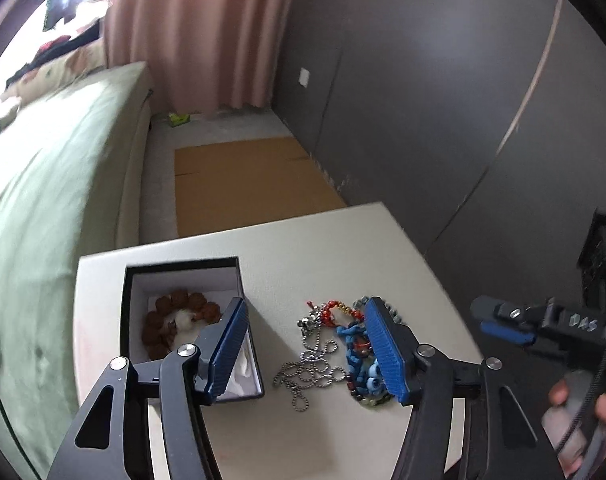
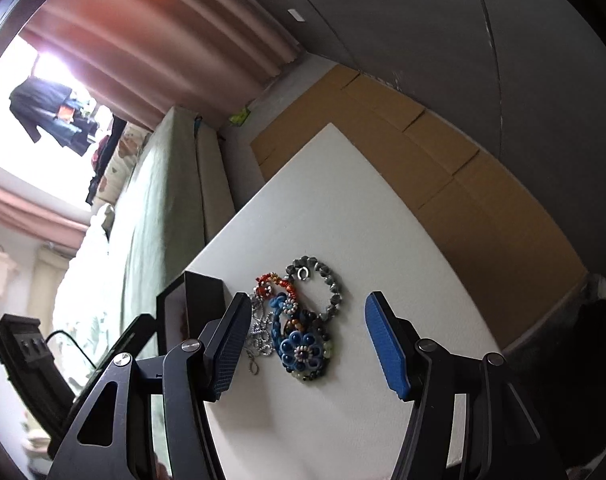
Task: Organize jewelry
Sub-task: 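Reach the left tool to the silver chain and grasp it, then lift the silver chain toward the box with the left tool while the right tool grasps the blue knotted bracelet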
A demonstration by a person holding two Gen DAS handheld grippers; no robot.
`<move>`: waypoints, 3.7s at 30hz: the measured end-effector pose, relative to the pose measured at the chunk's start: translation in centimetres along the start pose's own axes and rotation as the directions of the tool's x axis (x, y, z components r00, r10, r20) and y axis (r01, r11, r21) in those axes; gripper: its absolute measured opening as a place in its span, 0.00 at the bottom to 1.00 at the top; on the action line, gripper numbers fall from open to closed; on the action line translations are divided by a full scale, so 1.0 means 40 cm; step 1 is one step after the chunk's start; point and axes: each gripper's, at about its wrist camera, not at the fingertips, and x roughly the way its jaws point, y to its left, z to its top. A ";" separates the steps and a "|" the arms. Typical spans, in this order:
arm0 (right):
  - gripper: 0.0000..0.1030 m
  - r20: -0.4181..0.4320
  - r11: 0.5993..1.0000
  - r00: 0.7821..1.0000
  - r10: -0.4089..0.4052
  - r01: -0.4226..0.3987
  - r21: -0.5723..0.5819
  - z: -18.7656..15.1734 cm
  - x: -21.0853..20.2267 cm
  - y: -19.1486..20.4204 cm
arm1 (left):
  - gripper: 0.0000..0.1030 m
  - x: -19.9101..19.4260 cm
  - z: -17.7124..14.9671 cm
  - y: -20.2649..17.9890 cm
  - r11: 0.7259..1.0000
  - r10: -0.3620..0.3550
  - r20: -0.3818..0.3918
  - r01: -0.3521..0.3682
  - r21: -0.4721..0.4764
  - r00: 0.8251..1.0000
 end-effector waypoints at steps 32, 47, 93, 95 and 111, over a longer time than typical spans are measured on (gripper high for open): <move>0.58 0.027 0.980 0.994 0.103 -0.106 0.167 0.069 -0.060 -0.169 | 0.25 0.360 0.005 -0.102 0.934 0.264 -0.406 -0.128 0.333 0.875; 0.58 -0.070 0.992 0.993 0.100 -0.093 0.089 0.057 0.022 -0.098 | 0.00 0.251 0.023 -0.073 0.968 0.206 -0.323 -0.144 0.206 0.924; 0.58 -0.115 0.997 0.991 0.071 -0.067 0.041 0.043 0.080 -0.058 | 0.13 0.332 -0.029 -0.085 0.953 0.297 -0.446 -0.235 0.189 0.845; 0.58 -0.114 0.997 0.991 0.072 -0.069 0.032 0.041 0.079 -0.050 | 0.13 0.314 -0.023 -0.079 0.956 0.289 -0.433 -0.231 0.182 0.854; 0.44 -0.175 0.996 0.984 0.017 -0.032 -0.085 0.010 0.163 0.006 | 0.13 0.057 0.075 -0.033 0.967 0.249 -0.272 -0.225 0.115 0.930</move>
